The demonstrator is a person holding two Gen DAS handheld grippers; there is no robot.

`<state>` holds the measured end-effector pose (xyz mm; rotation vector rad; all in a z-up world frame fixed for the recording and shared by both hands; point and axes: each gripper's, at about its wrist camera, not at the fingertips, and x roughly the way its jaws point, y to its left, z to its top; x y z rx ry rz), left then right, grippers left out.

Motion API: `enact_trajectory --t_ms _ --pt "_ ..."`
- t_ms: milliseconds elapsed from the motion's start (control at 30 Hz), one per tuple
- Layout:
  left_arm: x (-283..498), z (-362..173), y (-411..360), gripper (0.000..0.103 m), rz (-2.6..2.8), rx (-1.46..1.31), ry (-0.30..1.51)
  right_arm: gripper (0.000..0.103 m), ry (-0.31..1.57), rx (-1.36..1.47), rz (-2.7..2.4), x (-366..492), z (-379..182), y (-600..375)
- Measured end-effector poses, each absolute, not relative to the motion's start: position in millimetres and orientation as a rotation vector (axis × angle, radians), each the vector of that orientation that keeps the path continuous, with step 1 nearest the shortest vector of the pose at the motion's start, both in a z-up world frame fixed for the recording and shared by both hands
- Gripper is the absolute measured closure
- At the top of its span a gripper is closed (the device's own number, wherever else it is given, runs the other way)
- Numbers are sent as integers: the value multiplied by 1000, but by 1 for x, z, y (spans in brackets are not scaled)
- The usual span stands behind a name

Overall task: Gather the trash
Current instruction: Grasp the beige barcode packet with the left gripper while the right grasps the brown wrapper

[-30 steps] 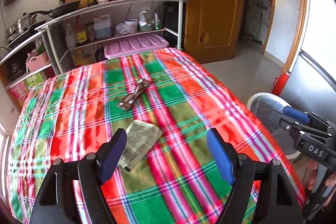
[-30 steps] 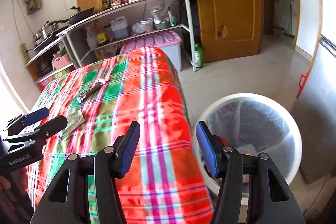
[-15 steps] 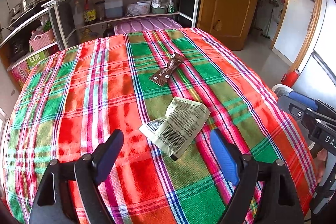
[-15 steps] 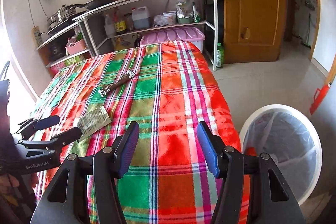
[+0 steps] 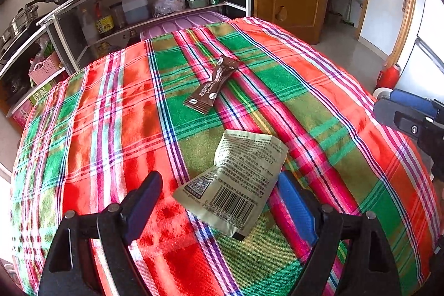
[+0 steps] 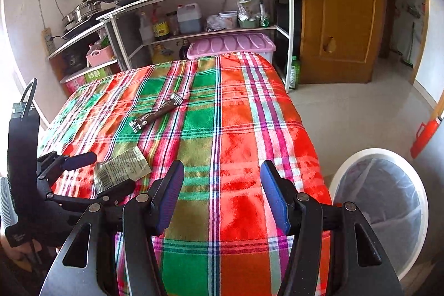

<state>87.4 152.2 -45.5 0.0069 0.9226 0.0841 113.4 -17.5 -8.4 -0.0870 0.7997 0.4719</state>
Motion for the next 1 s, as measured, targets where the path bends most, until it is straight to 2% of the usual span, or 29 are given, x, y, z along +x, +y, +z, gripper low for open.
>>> enact_trajectory --t_ms 133,200,267,300,367,467,867,1000 --pt "90 -47 158 17 56 -38 928 45 809 -88 472 117 -11 -13" --pt "88 -46 161 22 63 -46 922 45 813 -94 471 119 -13 -10" --pt "88 -45 162 33 73 -42 916 45 816 -99 474 121 -14 -7" --pt "87 -45 162 35 69 -42 915 45 818 -101 475 121 -14 -6" --pt "86 -44 165 51 68 -43 908 45 823 -105 477 123 -16 -2" --pt "85 -43 171 63 72 -48 905 45 835 -108 486 128 -18 6" --pt "78 -40 203 82 130 -84 887 45 866 -116 523 149 -23 51" --pt "74 -41 222 83 141 -126 888 45 880 -113 537 156 -26 68"
